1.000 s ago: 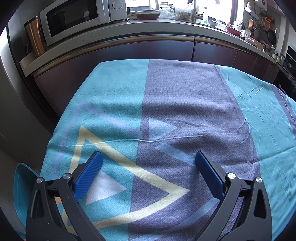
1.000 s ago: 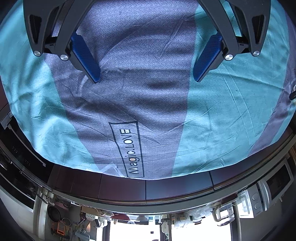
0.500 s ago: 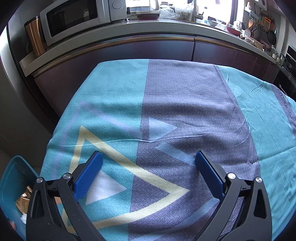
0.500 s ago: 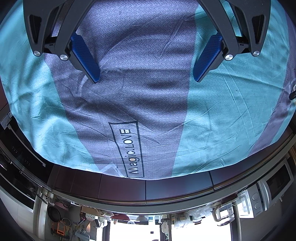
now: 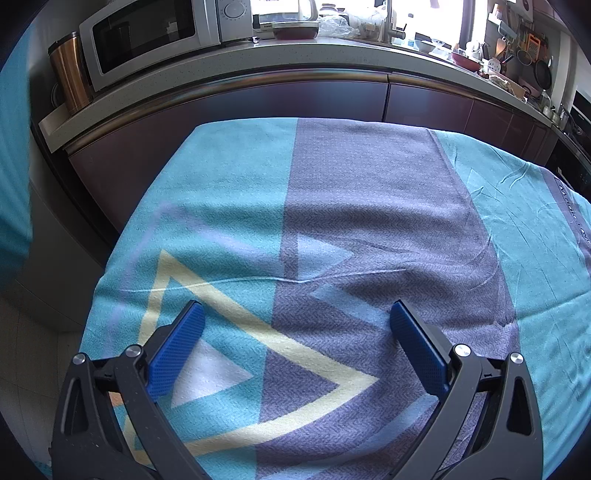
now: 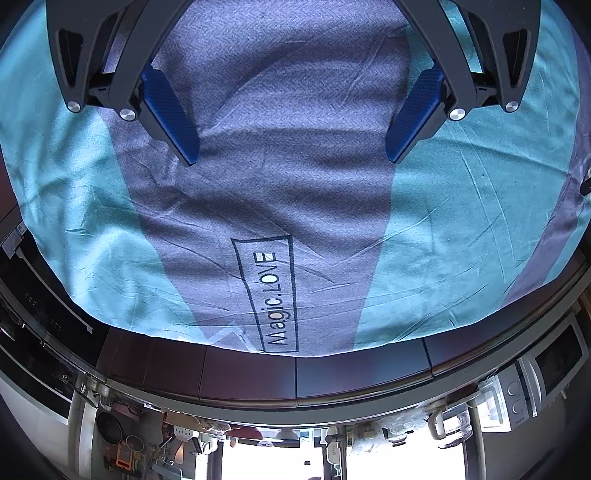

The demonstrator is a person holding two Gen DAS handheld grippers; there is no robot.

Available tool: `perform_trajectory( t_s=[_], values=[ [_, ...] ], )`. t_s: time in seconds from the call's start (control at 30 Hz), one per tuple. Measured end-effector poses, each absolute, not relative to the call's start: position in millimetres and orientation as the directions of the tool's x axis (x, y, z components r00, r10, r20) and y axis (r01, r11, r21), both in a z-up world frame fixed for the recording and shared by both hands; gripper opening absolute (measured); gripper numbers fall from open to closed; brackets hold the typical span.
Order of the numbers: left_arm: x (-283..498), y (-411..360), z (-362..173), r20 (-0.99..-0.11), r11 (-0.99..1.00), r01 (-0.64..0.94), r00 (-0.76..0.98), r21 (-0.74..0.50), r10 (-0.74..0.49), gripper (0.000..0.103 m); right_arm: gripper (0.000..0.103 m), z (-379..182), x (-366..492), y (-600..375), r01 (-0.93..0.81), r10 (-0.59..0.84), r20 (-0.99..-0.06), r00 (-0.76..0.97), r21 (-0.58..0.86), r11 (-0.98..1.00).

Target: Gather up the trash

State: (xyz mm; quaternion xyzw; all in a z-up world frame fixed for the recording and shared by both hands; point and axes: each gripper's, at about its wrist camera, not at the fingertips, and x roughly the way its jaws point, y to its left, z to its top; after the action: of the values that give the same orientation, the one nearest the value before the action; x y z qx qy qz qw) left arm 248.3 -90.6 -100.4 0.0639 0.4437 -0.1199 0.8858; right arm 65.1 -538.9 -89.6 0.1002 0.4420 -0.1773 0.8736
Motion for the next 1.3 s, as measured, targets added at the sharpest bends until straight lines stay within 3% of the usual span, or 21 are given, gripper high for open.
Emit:
perform_trajectory(
  t_s=[1.3],
  values=[
    [248.1,-91.2,-101.2,-0.8,0.963,0.269,0.579,0.006,-0.156,0.099,0.098,-90.0,64.5,-538.5,0.399,-0.223,-0.807,0.547,0.017,0.917]
  ],
)
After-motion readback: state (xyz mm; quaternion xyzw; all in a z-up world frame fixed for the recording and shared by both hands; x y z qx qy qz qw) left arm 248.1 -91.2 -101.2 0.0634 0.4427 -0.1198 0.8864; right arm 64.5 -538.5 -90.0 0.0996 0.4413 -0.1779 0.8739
